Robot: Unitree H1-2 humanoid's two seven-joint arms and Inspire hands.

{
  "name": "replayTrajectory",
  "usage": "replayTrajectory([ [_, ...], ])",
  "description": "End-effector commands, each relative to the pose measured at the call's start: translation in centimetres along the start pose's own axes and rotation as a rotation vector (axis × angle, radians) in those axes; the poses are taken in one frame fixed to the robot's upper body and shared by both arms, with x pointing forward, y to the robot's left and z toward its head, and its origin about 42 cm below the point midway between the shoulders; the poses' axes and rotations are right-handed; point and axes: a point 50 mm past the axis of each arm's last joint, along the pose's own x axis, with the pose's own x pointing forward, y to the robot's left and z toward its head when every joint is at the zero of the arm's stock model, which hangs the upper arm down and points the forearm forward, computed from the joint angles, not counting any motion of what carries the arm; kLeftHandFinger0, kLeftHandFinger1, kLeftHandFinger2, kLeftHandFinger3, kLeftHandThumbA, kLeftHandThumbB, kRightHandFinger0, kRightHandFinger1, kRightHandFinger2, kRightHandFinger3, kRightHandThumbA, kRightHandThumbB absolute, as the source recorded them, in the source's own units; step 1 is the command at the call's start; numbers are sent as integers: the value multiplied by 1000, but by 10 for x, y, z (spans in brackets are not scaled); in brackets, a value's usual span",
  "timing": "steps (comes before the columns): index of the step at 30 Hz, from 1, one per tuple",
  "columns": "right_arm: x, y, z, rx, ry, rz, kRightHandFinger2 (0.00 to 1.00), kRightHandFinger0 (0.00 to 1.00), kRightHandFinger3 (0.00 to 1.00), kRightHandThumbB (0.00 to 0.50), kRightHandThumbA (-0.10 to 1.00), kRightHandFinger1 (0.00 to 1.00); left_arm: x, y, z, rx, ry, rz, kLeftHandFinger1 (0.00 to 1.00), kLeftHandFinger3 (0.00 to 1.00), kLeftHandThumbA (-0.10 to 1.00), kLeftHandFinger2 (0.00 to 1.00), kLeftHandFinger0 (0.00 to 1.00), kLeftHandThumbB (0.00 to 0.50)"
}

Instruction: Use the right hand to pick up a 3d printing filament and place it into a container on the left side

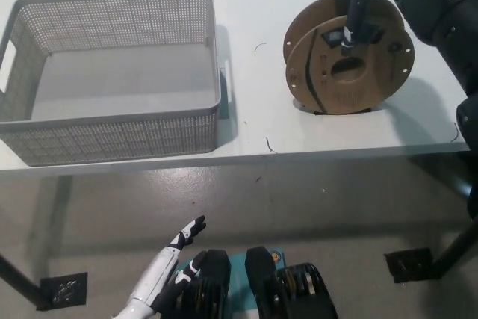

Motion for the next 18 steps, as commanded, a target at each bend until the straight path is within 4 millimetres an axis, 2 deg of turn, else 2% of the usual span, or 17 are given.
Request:
replayTrajectory([
  [1,36,55,-8,18,-44,21,501,0,606,171,-77,173,6,8,9,17,-62,-7,1000,1000,1000,1000,1000,268],
  [2,36,56,-10,37,-55,6,639,0,599,136,-99,284,5,8,9,21,-61,-8,1000,1000,1000,1000,1000,268],
  [3,37,56,-14,69,-74,-15,842,88,518,146,-100,484,6,8,9,19,-62,-8,1000,1000,1000,1000,1000,267],
  [4,37,56,-17,113,-86,-32,1000,255,373,128,-100,726,5,9,8,19,-63,-7,1000,1000,1000,1000,1000,259],
  [5,37,56,-22,169,-92,-49,1000,219,366,124,-100,667,5,9,8,22,-61,-5,1000,1000,1000,1000,1000,257],
  [6,37,55,-27,237,-99,-56,932,154,442,114,-100,558,5,9,9,25,-60,-5,1000,1000,1000,1000,1000,259],
  [7,37,55,-31,300,-108,-60,850,117,400,124,-100,499,5,9,8,23,-61,-4,1000,1000,1000,1000,1000,263],
  [8,37,54,-35,362,-118,-66,814,79,469,128,-100,470,5,9,8,20,-62,-4,1000,1000,1000,1000,1000,264],
  [9,37,54,-40,443,-127,-78,841,91,694,140,-100,497,6,9,8,20,-60,-6,1000,1000,1000,1000,1000,267],
  [10,36,53,-45,478,-149,-97,936,169,885,145,-100,593,6,9,9,25,-61,-5,1000,1000,1000,1000,1000,263],
  [11,35,52,-54,554,-164,-111,928,246,1000,145,-100,628,6,10,9,22,-63,-3,1000,1000,1000,1000,1000,263],
  [13,34,51,-60,651,-161,-106,900,232,1000,134,-100,590,6,10,9,32,-63,-3,1000,1000,1000,1000,1000,264],
  [14,34,52,-62,678,-164,-104,882,190,974,134,-100,552,6,10,9,34,-63,-4,1000,1000,1000,1000,1000,265],
  [15,33,52,-67,736,-170,-96,843,114,862,131,-100,483,6,10,9,34,-63,-5,1000,1000,1000,1000,1000,266],
  [16,33,52,-69,773,-175,-89,816,87,793,129,-100,447,6,10,9,30,-64,-5,1000,1000,1000,1000,1000,266],
  [17,33,53,-75,869,-195,-85,761,20,878,129,-100,376,7,10,10,30,-64,-6,1000,1000,1000,1000,1000,267],
  [18,32,53,-78,894,-203,-91,682,4,867,121,-100,323,7,10,9,27,-68,-7,1000,1000,1000,1000,1000,266],
])
